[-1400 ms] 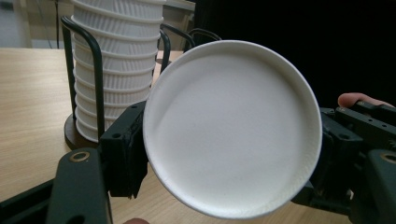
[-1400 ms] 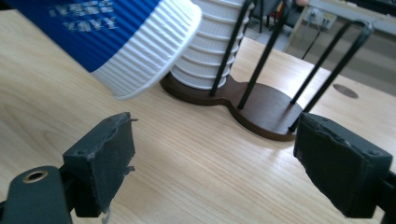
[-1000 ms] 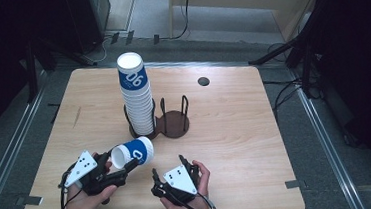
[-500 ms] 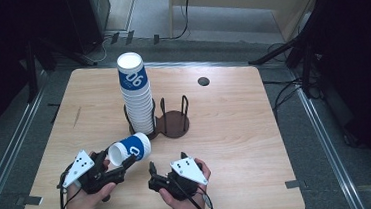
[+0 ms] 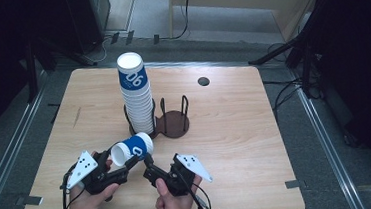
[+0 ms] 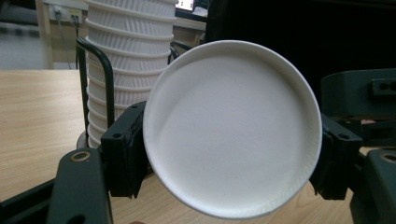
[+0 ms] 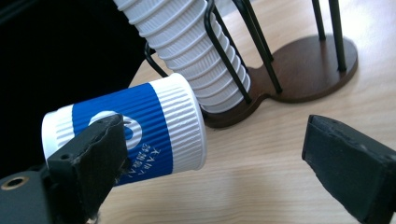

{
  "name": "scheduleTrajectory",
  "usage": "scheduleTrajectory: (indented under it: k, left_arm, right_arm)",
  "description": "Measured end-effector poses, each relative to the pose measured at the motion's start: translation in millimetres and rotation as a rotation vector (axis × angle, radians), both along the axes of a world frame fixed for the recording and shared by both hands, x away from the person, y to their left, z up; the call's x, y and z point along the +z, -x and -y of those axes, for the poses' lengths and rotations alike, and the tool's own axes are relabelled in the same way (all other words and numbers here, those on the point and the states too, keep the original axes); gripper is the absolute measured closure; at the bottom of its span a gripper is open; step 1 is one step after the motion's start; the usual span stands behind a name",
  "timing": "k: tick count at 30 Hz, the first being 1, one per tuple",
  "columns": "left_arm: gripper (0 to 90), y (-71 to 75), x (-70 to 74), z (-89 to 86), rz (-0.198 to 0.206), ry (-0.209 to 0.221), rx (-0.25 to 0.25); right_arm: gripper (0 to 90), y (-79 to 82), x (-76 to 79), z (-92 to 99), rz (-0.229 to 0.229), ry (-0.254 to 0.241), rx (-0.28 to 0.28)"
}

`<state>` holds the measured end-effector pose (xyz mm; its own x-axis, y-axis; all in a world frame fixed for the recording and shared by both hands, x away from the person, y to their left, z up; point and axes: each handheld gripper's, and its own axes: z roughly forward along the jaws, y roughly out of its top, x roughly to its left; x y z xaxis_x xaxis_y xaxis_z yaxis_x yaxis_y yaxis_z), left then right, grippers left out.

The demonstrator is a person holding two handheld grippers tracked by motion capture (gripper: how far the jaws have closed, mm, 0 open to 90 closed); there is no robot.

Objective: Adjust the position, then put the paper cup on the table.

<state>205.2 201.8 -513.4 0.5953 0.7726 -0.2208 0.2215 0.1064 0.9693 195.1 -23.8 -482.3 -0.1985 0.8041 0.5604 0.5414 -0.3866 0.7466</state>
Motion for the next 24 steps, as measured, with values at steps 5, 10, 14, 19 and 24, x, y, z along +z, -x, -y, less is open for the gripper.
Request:
scheduleTrajectory:
  k: [5,10,14,19,24]
  left_arm:
    - [27.4,-0.2,-0.5,-1.0,0.001,0.001,0.007]
    - [27.4,0.3,0.2,-0.5,0.010,0.002,0.006]
    - [27.4,0.7,0.1,0.8,0.013,0.002,0.004]
    - [27.4,0.6,0.0,0.7,0.017,0.003,0.003]
    - [27.5,0.5,0.2,1.7,0.021,0.006,0.002]
  right_arm:
    - [6.8,-1.3,-0.3,-1.7,-0.047,-0.100,-0.037]
    - [6.8,-2.0,0.4,-5.0,-0.086,-0.176,-0.050]
    - [6.9,-2.9,0.6,-9.3,-0.124,-0.238,-0.060]
    - [6.9,-3.7,0.9,-12.1,-0.152,-0.301,-0.058]
    - [6.8,-6.6,1.0,-12.9,-0.192,-0.387,-0.063]
